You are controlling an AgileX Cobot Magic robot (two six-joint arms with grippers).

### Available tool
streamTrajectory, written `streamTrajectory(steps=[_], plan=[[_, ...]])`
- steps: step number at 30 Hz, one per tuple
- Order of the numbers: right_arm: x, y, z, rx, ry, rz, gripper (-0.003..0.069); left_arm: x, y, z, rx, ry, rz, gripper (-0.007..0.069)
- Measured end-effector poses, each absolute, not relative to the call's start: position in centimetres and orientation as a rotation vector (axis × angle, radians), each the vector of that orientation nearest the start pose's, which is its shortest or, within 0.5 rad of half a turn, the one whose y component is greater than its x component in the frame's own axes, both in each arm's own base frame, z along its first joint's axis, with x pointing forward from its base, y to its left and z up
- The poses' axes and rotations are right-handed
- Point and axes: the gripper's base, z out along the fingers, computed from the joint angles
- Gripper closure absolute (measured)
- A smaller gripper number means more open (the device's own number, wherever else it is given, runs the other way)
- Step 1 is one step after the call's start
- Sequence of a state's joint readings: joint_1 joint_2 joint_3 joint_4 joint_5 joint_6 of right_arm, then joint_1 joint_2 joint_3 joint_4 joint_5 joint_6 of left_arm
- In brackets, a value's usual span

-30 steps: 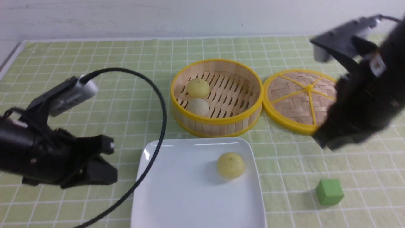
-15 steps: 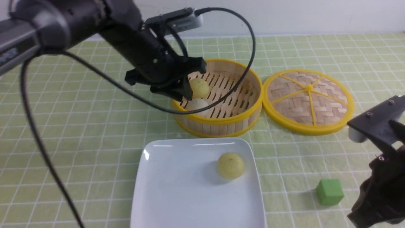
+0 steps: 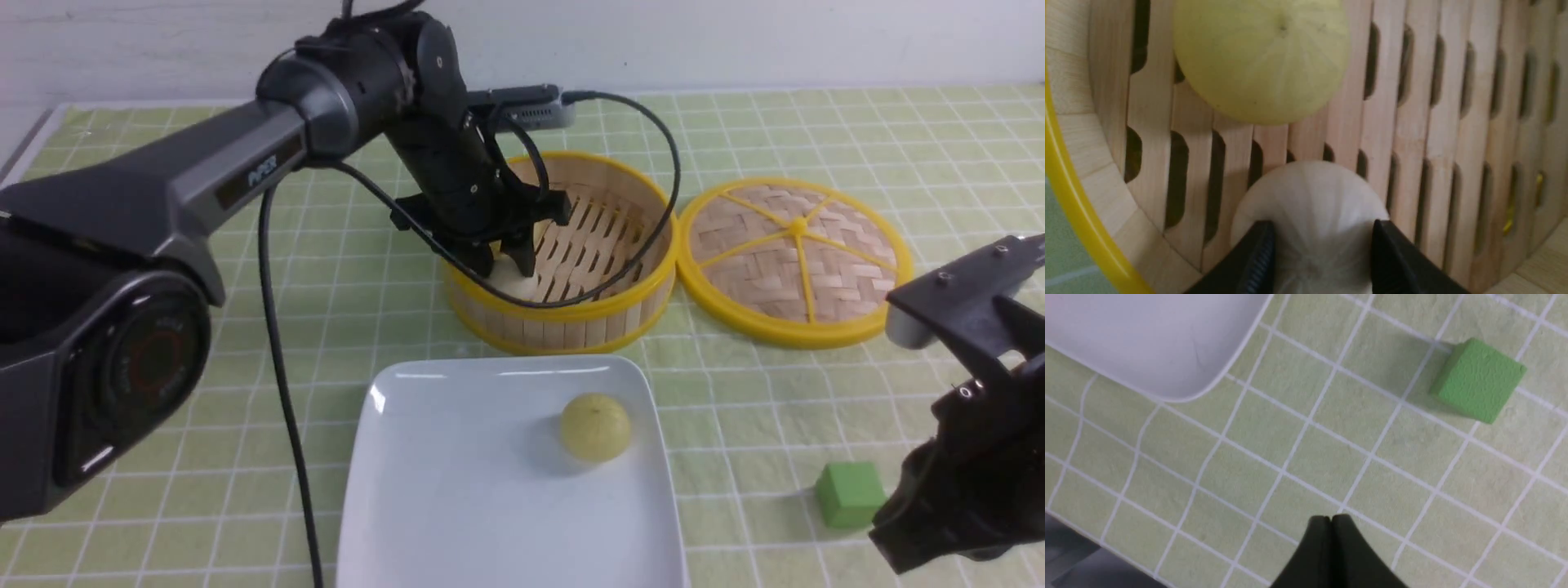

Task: Put the steamed buns into the plate on the green tablecloth.
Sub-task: 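Reach into the bamboo steamer and grasp a bun with the left gripper, then carry the bun from the bamboo steamer to the plate with the left gripper, then reach into the bamboo steamer and grasp a bun with the left gripper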

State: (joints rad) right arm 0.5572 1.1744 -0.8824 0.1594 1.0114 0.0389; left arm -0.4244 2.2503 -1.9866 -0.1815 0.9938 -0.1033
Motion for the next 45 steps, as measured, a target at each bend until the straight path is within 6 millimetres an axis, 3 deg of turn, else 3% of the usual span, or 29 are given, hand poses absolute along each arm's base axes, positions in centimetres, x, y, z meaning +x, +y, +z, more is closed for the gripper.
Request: streamTrajectory(steps=[4, 5, 7, 9, 11, 12, 16, 17, 18, 20, 23, 27, 28, 30, 33, 38, 40, 43, 45], plan=[[17.3, 12.2, 28.6, -0.630, 2.722, 0.362, 0.0660, 44.7, -21.6, 21.0, 0.327, 2.750, -0.375, 0.0402], [17.3, 12.2, 28.6, -0.627, 2.718, 0.367, 0.0659, 44.7, -21.6, 21.2, 0.327, 2.746, -0.378, 0.0463], [17.3, 12.2, 28.6, -0.625, 2.717, 0.370, 0.0657, 44.5, -21.6, 22.0, 0.323, 2.735, -0.395, 0.0561], [17.3, 12.2, 28.6, -0.625, 2.718, 0.371, 0.0657, 44.2, -21.5, 23.1, 0.326, 2.720, -0.403, 0.0589], [17.3, 12.2, 28.6, -0.626, 2.721, 0.370, 0.0657, 43.6, -21.3, 25.1, 0.335, 2.694, -0.412, 0.0596], [17.3, 12.2, 28.6, -0.626, 2.722, 0.370, 0.0656, 42.3, -20.7, 28.6, 0.352, 2.647, -0.419, 0.0597], [17.3, 12.2, 28.6, -0.628, 2.721, 0.366, 0.0653, 38.3, -18.5, 36.0, 0.421, 2.584, -0.355, 0.0597], [17.3, 12.2, 28.6, -0.628, 2.721, 0.366, 0.0653, 38.3, -18.5, 36.0, 0.422, 2.584, -0.351, 0.0597], [17.3, 12.2, 28.6, -0.630, 2.720, 0.360, 0.0652, 36.9, -17.7, 37.9, 0.434, 2.573, -0.337, 0.0597], [17.3, 12.1, 28.6, -0.633, 2.719, 0.354, 0.0650, 36.1, -17.3, 38.7, 0.436, 2.563, -0.335, 0.0597], [17.3, 12.1, 28.5, -0.638, 2.716, 0.340, 0.0648, 35.2, -17.2, 37.6, 0.440, 2.624, -0.358, 0.0595], [17.4, 12.1, 28.5, -0.639, 2.715, 0.338, 0.0645, 34.0, -18.2, 30.5, 0.448, 2.880, -0.457, 0.0581], [17.4, 12.1, 28.5, -0.639, 2.715, 0.338, 0.0645, 33.9, -18.2, 30.1, 0.451, 2.893, -0.456, 0.0580], [17.4, 12.1, 28.5, -0.639, 2.714, 0.337, 0.0644, 33.2, -18.9, 25.8, 0.473, 3.006, -0.426, 0.0553], [17.5, 12.1, 28.6, -0.636, 2.703, 0.340, 0.0642, 32.9, -20.0, 22.2, 0.480, 3.053, -0.392, 0.0482], [17.6, 12.1, 28.6, -0.634, 2.692, 0.339, 0.0635, 33.3, -21.0, 20.8, 0.467, 3.047, -0.384, 0.0319], [17.6, 12.1, 28.6, -0.633, 2.690, 0.339, 0.0631, 33.7, -21.2, 21.4, 0.448, 3.021, -0.387, 0.0250], [17.6, 12.1, 28.6, -0.633, 2.689, 0.340, 0.0627, 34.5, -21.4, 22.7, 0.430, 2.970, -0.389, 0.0210], [17.6, 12.2, 28.6, -0.630, 2.682, 0.342, 0.0623, 35.7, -21.6, 24.9, 0.395, 2.880, -0.389, 0.0197]])
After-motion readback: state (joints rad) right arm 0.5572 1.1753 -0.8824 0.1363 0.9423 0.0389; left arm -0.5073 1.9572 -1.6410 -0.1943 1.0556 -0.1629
